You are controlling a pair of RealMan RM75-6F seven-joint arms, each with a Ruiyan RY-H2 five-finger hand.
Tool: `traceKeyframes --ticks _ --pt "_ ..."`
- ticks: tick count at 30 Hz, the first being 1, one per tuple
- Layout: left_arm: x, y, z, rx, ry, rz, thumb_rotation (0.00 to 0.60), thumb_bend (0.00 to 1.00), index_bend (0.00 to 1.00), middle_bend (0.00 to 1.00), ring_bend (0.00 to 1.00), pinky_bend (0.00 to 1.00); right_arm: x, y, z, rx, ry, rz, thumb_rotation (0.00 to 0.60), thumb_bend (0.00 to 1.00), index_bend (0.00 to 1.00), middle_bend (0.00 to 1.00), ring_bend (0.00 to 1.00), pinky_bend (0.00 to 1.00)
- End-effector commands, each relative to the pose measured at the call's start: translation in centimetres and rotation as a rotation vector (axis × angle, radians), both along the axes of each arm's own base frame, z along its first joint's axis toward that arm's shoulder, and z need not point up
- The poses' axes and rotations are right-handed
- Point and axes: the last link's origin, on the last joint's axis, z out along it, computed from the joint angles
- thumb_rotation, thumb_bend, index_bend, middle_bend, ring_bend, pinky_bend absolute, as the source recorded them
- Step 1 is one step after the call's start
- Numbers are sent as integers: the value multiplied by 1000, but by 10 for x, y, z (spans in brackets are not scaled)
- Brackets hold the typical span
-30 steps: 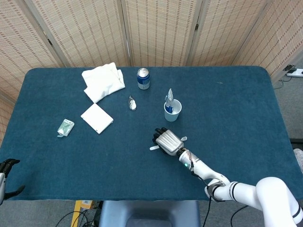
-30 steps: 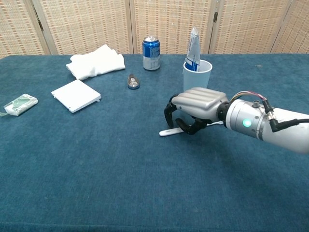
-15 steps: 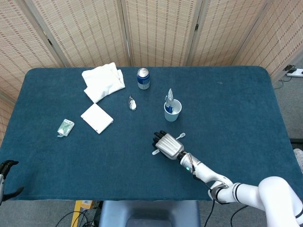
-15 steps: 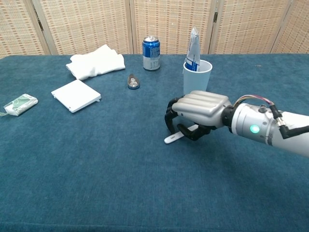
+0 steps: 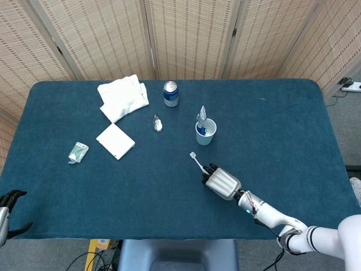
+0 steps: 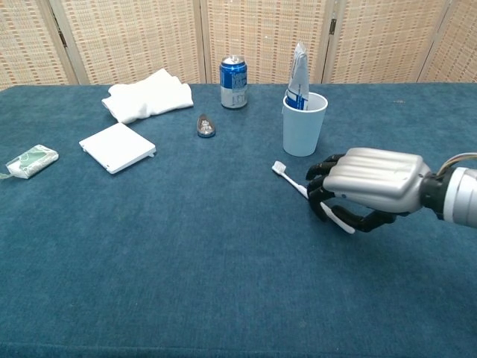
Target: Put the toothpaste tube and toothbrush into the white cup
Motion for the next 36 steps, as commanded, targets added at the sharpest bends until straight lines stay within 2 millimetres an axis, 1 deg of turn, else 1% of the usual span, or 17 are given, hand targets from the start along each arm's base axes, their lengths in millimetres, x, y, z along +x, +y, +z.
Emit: traceKeyframes --ticks 1,6,10,12,14,17,19,22,25,27,29,30,34,35,36 --pt "1 0 0 -3 1 -2 600 193 263 249 266 278 -12 -1 10 -19 22 -16 600 655 456 318 137 203" --pt "2 0 -1 -5 1 0 600 194 263 249 266 277 -27 -17 21 -79 69 -47 600 655 456 318 138 203" --pt "2 -1 0 -2 3 1 600 193 263 249 266 278 -25 -24 24 -111 24 -69 600 651 456 318 137 203" --pt "2 -2 1 2 3 1 600 193 263 249 266 278 -20 -24 27 -128 -41 -90 600 614 456 318 138 203" --pt "1 -2 2 3 3 2 600 193 263 249 266 278 -17 -25 29 -151 -95 -120 600 527 456 318 138 203" --pt "1 -1 1 -3 3 1 600 194 263 249 266 277 -15 -30 27 -172 -101 -168 600 383 456 318 138 203" --pt "2 0 0 -6 3 -7 600 194 263 249 266 278 -11 -32 23 -164 -98 -205 600 366 443 314 134 203" --pt "3 1 1 -3 1 -14 600 193 263 249 266 278 -3 -33 16 -147 -92 -232 600 415 409 297 116 199" --pt "2 0 1 -3 3 -12 600 193 263 249 266 277 3 -33 9 -140 -59 -243 600 440 400 295 105 190" --pt "2 0 1 -4 1 -11 600 193 263 249 266 277 6 -35 3 -132 -46 -259 600 479 398 294 100 186" --pt "2 0 0 -6 -1 -12 600 193 263 249 266 278 11 -37 -3 -125 -43 -273 600 553 398 294 96 177" --pt "2 0 0 -6 -1 -13 600 193 263 249 266 278 13 -38 -5 -122 -43 -277 600 572 398 295 94 175" --pt "0 -1 0 -5 0 -7 600 193 263 249 266 278 22 -40 -14 -119 -34 -273 600 773 398 294 90 159" --pt "-1 -1 0 -6 0 -8 600 193 263 249 266 278 24 -40 -15 -116 -33 -274 600 810 398 294 89 155" --pt "-1 -1 0 -6 -2 -8 600 192 263 249 266 278 25 -41 -17 -117 -28 -271 600 827 398 295 88 153"
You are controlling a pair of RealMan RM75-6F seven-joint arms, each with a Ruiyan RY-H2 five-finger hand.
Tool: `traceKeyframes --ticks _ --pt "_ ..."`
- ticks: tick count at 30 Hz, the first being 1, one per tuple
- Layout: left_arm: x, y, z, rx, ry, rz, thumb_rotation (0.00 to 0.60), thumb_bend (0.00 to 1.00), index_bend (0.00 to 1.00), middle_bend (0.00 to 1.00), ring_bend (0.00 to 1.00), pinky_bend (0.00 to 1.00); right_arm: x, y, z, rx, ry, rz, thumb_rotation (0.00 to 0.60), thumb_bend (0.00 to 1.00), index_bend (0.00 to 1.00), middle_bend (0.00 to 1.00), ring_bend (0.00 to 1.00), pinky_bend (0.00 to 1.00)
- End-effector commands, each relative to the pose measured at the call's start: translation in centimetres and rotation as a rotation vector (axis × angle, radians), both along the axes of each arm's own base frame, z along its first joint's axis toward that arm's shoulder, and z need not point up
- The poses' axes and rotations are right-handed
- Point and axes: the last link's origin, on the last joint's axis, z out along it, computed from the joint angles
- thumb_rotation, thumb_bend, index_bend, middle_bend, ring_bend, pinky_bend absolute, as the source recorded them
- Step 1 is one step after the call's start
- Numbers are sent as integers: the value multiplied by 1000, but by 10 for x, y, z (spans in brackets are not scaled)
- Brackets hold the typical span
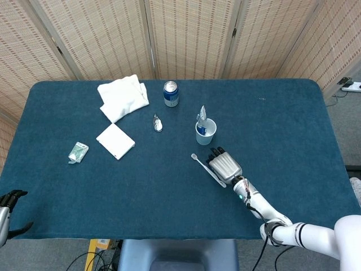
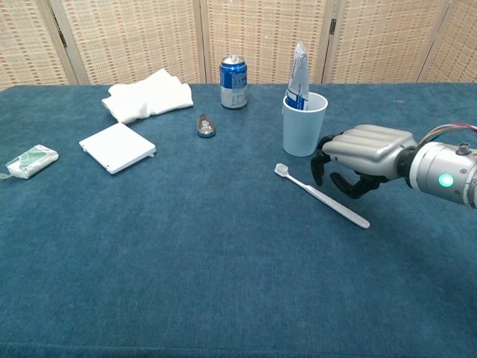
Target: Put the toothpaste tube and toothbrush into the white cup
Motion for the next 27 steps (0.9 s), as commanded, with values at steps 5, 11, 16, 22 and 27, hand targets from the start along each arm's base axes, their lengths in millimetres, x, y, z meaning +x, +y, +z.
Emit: traceKeyframes --ticks 5,11,16,22,27 --pt "-3 -2 -1 -1 -4 5 600 193 263 249 266 278 6 -6 -9 -20 26 16 600 851 398 294 83 125" --pt "-5 -2 -2 -2 -6 10 600 193 263 249 266 278 7 -8 -16 -24 35 33 600 850 398 294 79 115" --pt "-6 -2 -1 2 -5 12 600 193 263 249 266 278 16 1 -24 0 15 74 600 842 398 294 79 113" --pt "-8 -5 -1 0 -7 20 600 193 263 249 266 278 21 19 -25 44 5 132 600 841 398 294 79 112" --pt "-8 -5 -1 3 -9 19 600 193 263 249 266 278 22 27 -17 19 -31 162 600 820 398 294 79 112"
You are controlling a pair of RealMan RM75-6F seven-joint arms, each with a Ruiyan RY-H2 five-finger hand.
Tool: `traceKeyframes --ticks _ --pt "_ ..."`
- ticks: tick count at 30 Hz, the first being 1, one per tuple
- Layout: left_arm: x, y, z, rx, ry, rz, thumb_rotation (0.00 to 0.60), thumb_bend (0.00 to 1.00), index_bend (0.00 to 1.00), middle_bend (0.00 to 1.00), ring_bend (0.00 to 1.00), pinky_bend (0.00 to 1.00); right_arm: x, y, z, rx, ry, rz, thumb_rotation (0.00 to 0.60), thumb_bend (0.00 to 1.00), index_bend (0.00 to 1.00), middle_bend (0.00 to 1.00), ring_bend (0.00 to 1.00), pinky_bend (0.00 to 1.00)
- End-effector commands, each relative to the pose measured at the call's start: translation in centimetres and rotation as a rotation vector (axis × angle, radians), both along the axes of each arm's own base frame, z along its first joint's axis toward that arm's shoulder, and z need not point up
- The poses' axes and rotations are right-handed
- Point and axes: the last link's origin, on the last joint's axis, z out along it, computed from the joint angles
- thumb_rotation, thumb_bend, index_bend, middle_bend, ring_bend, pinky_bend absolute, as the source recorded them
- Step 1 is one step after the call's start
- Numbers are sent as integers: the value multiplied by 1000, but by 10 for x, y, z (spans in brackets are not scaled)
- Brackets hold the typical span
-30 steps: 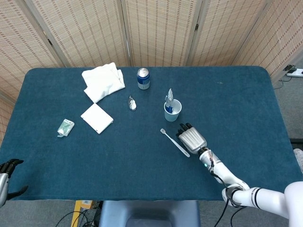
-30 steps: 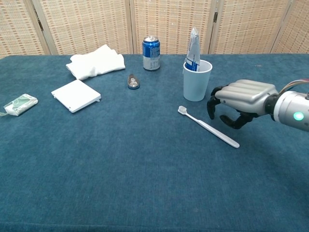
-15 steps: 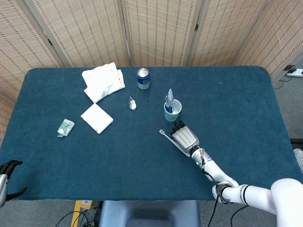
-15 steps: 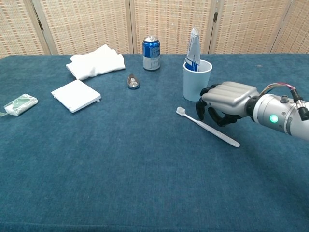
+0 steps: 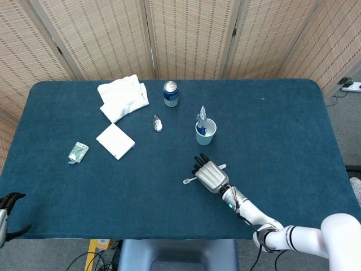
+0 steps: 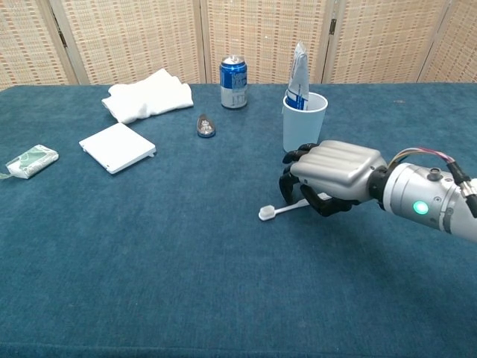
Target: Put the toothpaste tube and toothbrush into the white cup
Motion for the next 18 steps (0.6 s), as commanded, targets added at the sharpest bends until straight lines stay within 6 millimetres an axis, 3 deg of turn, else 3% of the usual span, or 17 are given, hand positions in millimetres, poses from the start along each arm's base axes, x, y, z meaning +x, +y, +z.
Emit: traceKeyframes --ticks 1,2,5,9,18 --pt "0 0 0 1 0 -1 600 193 263 249 266 278 0 2 9 -39 -43 6 600 778 398 294 79 112" --pt "0 0 0 1 0 -2 600 194 263 249 266 278 -1 0 12 -63 -67 -3 600 736 398 294 79 112" --pt "1 1 0 1 -2 -6 600 193 263 249 266 278 -1 -7 18 -105 -112 -19 600 438 398 297 79 111" --pt "2 1 -1 -1 -2 -8 600 193 263 249 266 278 -5 -10 18 -124 -137 -33 600 240 444 311 79 110" --pt "2 -1 1 4 0 -4 600 193 263 249 266 278 -8 -9 4 -108 -138 -36 600 247 492 315 79 110"
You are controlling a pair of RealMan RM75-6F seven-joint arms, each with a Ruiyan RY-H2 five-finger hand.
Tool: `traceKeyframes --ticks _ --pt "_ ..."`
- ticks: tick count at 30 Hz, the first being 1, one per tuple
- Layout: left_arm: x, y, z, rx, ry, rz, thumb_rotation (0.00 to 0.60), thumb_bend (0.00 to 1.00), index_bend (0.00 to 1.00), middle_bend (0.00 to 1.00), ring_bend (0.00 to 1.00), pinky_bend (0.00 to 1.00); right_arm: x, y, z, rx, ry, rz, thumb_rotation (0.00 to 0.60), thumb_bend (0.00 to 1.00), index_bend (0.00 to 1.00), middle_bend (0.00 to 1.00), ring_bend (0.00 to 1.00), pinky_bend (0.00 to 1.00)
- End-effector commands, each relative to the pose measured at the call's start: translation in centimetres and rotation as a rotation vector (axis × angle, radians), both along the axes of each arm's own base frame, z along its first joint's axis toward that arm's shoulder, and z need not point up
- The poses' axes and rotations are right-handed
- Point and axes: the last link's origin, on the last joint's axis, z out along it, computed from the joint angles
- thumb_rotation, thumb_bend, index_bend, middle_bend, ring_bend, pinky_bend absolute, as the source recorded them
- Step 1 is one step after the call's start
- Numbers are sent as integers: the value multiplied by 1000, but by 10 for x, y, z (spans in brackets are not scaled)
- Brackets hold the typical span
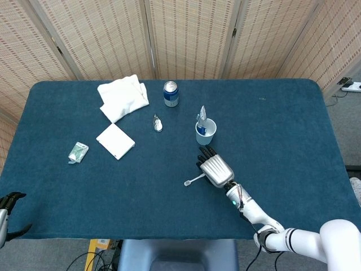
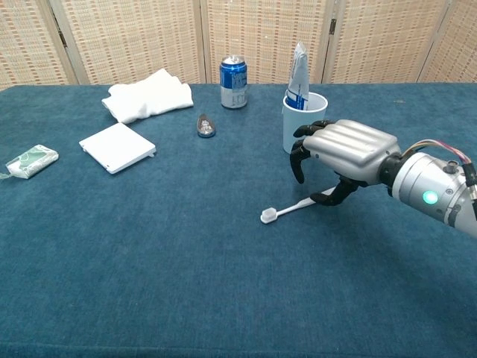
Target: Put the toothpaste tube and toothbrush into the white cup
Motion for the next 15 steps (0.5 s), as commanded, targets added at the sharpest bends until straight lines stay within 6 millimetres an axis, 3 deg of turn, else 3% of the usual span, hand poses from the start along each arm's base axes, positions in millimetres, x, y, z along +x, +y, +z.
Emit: traceKeyframes --ticks 1,15 --pt "-1 -1 1 2 0 5 600 193 263 249 266 278 0 0 -2 4 1 1 600 247 492 315 79 110" --pt "-2 -4 1 6 -2 13 600 194 263 249 266 278 -6 0 -9 17 64 11 600 224 492 315 79 110"
